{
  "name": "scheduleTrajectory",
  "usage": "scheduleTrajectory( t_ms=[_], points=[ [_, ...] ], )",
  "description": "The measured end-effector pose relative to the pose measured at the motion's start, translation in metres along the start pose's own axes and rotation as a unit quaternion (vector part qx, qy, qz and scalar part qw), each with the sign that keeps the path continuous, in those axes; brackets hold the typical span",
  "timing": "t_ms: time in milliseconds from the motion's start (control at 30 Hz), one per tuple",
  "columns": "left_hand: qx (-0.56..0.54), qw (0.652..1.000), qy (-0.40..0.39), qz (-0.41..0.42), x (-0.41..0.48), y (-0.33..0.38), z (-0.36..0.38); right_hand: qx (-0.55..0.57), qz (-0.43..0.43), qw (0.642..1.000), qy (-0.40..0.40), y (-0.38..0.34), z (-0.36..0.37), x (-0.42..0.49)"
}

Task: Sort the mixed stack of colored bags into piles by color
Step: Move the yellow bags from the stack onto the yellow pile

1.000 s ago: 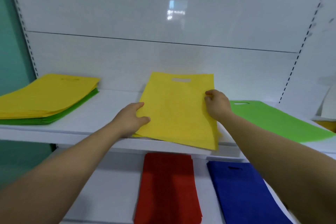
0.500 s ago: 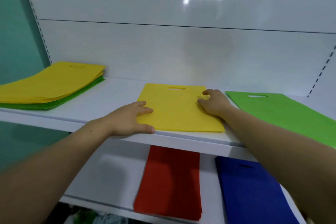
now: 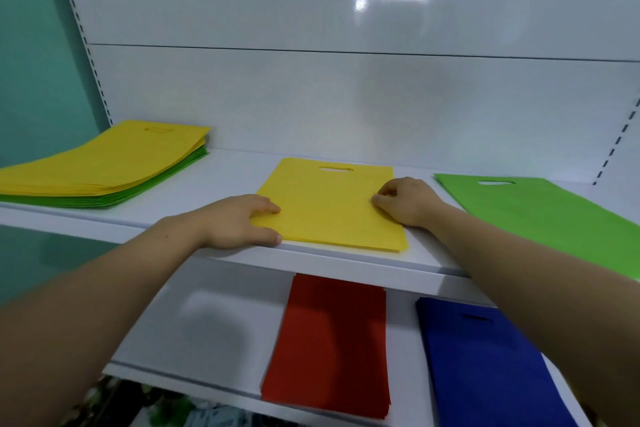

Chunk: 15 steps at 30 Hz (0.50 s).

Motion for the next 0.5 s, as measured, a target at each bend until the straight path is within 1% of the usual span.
scheduleTrajectory(
  t_ms=[133,233,367,500],
  points=[
    [-0.008,1.0,0.01,-0.013,0.002,-0.003,-0.006,0.006,0.015,1.0,-0.008,-0.007,-0.004,0.007],
    [-0.004,0.999,0.03,-0.029,-0.002,-0.013,-0.019,0.012,-0.005,1.0,0.003,-0.028,-0.012,0.014],
    [0.023,0.997,0.07,-0.039,-0.012,-0.037,-0.045,-0.004,-0.043,0.999,0.013,-0.078,-0.015,0.02],
    [0.037,0.993,0.089,-0.072,-0.03,-0.084,-0.076,-0.004,-0.076,0.997,0.019,-0.142,-0.009,0.024]
  ],
)
Point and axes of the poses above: each hand's wrist, its own x-axis towards the middle knuckle, its own z-axis out of the palm, y = z × x, the point moved 7 cm from there along x, towards the middle knuckle, and after that the axes turned 9 degrees about z, right-handed, at the moved point
